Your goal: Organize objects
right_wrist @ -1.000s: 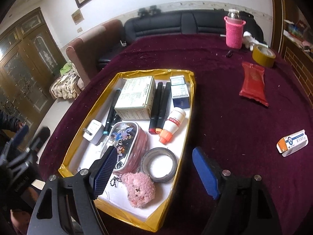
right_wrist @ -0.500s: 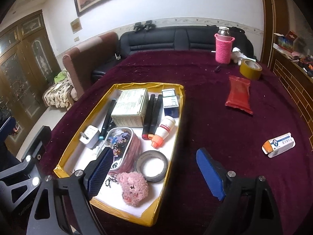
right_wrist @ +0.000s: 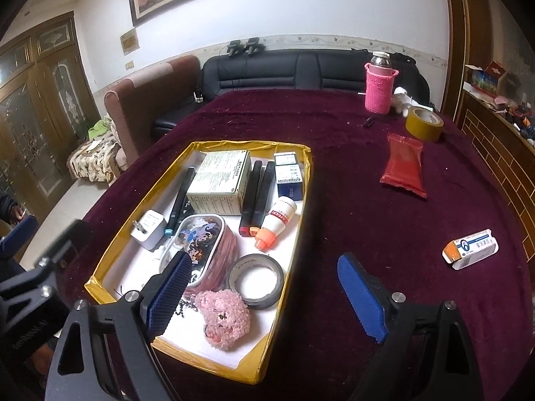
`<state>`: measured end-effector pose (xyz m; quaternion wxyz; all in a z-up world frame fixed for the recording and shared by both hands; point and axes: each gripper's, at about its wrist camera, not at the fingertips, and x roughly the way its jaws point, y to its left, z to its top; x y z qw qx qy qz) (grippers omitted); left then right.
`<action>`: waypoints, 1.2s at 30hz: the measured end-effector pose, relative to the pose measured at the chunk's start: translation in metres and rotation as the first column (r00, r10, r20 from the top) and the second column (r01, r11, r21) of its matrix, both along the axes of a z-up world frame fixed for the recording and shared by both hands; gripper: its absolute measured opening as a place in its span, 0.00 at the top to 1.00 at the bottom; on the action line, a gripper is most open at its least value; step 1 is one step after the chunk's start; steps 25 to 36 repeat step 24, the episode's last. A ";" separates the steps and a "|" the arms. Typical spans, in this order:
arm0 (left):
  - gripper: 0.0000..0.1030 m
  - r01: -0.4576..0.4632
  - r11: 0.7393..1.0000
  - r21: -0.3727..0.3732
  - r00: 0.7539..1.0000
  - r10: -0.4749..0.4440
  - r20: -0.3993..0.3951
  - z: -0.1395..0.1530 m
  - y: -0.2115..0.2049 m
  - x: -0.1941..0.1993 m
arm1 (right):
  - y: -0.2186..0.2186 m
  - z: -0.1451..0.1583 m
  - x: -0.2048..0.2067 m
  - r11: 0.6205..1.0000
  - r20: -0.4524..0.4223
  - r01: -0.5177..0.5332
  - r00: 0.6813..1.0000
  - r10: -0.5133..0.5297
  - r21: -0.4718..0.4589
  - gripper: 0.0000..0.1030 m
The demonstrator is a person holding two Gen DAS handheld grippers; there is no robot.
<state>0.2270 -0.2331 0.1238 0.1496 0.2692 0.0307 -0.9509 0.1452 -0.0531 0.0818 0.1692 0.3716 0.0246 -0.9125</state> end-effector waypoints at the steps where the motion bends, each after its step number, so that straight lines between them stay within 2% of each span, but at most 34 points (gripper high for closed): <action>1: 0.00 0.011 1.000 0.020 1.000 -0.011 0.000 -0.001 -0.003 -0.001 | -0.001 0.000 0.000 1.000 -0.004 0.002 1.000 -0.002 0.005 0.10; 3: 0.00 0.031 0.997 0.069 0.999 -0.032 0.010 -0.004 -0.010 -0.004 | -0.004 0.001 0.001 1.000 -0.020 0.004 1.000 -0.004 0.026 0.10; 6: 0.00 0.015 0.994 0.110 0.999 -0.018 0.028 -0.010 -0.020 -0.006 | -0.012 0.000 0.003 0.994 -0.065 0.036 0.997 -0.029 0.099 0.09; 9: 0.00 -0.020 0.993 0.113 1.000 0.018 0.021 -0.011 -0.028 -0.002 | -0.019 -0.004 0.003 0.980 -0.112 0.072 0.992 -0.052 0.186 0.08; 11: 0.00 -0.047 0.993 0.112 0.999 0.047 0.009 -0.010 -0.032 0.001 | -0.025 -0.006 0.001 0.975 -0.117 0.079 0.992 -0.055 0.210 0.08; 19: 0.00 -0.140 0.989 0.036 0.990 0.139 0.031 -0.014 -0.040 0.006 | -0.052 -0.010 -0.009 0.977 -0.059 0.033 0.998 -0.021 0.210 0.07; 24: 0.00 -0.169 0.984 0.054 0.984 0.166 0.058 -0.018 -0.050 0.005 | -0.060 -0.010 -0.008 0.978 -0.054 0.026 0.998 -0.015 0.206 0.07; 36: 0.00 -0.169 0.984 0.054 0.984 0.166 0.058 -0.018 -0.050 0.005 | -0.060 -0.010 -0.008 0.978 -0.054 0.026 0.998 -0.015 0.206 0.07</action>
